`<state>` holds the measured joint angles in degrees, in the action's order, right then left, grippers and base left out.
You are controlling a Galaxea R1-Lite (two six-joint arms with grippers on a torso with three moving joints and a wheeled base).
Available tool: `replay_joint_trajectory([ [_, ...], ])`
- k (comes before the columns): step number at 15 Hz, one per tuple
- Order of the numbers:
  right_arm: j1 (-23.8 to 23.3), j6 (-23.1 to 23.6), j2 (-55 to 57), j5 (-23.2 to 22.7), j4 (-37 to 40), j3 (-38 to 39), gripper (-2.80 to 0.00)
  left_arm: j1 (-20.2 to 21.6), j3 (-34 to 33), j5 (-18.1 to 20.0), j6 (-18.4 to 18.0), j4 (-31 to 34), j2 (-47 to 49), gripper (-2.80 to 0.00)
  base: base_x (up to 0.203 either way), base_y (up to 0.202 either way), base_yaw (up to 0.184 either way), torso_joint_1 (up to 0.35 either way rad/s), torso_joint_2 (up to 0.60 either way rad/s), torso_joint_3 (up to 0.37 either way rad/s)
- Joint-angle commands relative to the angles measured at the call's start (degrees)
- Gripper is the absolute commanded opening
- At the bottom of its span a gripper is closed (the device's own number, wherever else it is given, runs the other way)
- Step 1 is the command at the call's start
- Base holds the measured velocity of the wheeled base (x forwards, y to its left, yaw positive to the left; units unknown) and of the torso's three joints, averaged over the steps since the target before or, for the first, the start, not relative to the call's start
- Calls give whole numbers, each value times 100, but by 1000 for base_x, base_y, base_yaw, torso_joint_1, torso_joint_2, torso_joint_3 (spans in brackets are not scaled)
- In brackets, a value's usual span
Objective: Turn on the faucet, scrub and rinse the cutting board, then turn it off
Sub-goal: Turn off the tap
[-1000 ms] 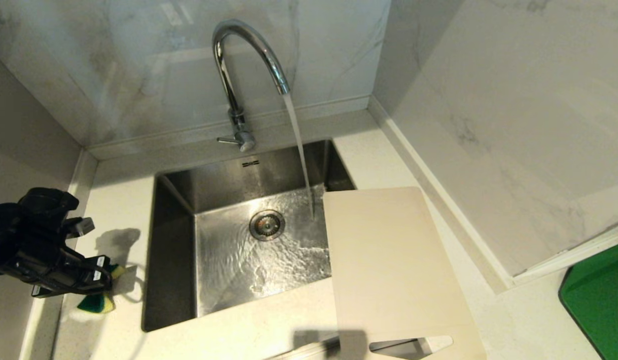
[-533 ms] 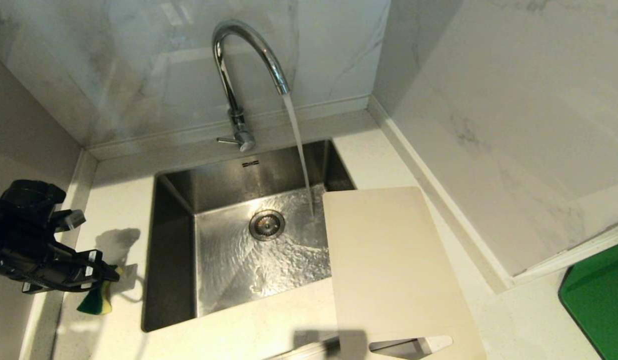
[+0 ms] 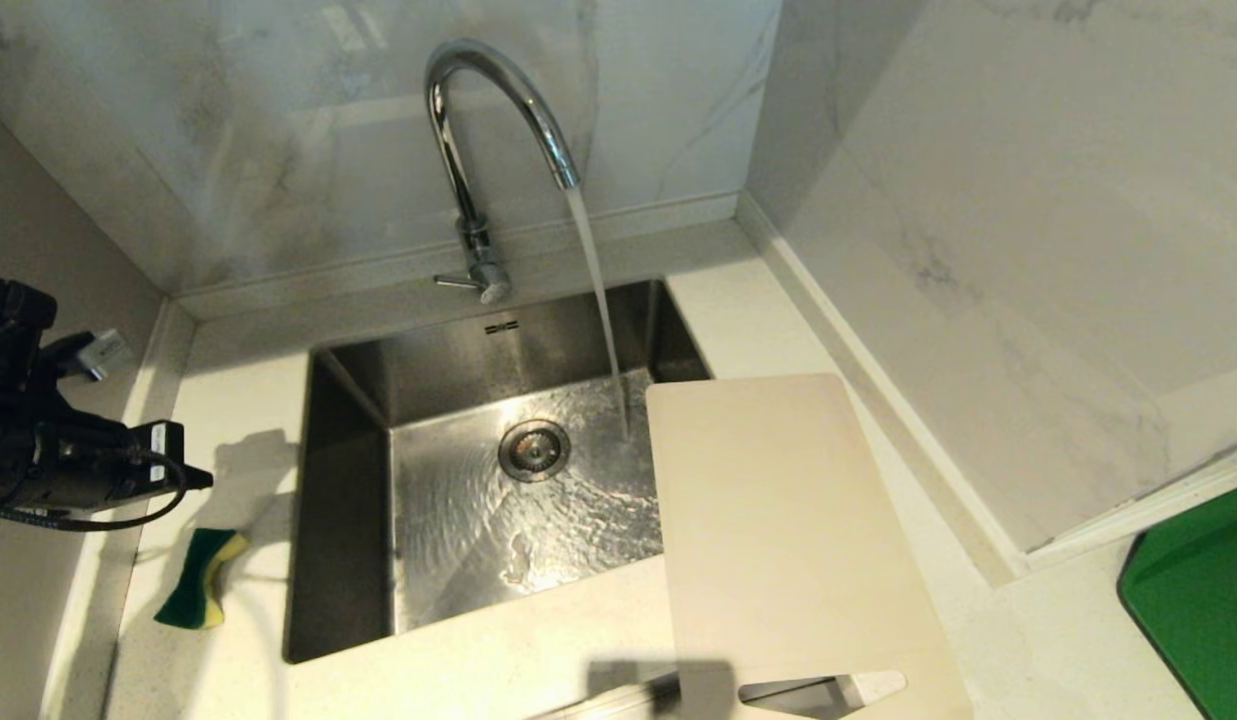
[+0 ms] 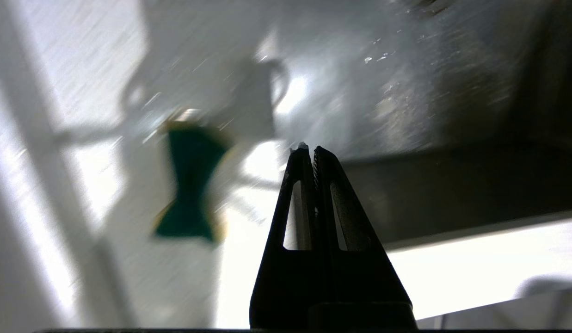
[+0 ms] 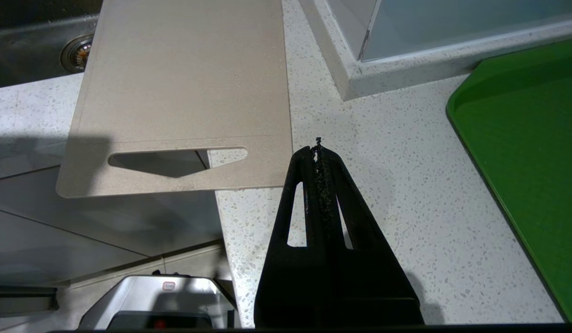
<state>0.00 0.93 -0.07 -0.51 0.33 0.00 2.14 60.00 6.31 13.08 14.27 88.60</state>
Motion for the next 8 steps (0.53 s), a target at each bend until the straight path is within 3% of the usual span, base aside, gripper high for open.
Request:
replay_joint_trajectory([
  [1, 0, 4, 7, -2, 2, 0, -280, -391, 154, 164, 315, -537, -114, -280, 0, 0, 0, 0, 0, 0],
  [5, 0, 4, 7, -2, 2, 0, -280, -1345, 645, 137, 1104, -1584, 350, -280, 0, 0, 0, 0, 0, 0],
  [8, 0, 74, 7, -10, 11, 0, -280, -1755, 1152, 147, 1599, -2219, 879, -280, 0, 0, 0, 0, 0, 0],
])
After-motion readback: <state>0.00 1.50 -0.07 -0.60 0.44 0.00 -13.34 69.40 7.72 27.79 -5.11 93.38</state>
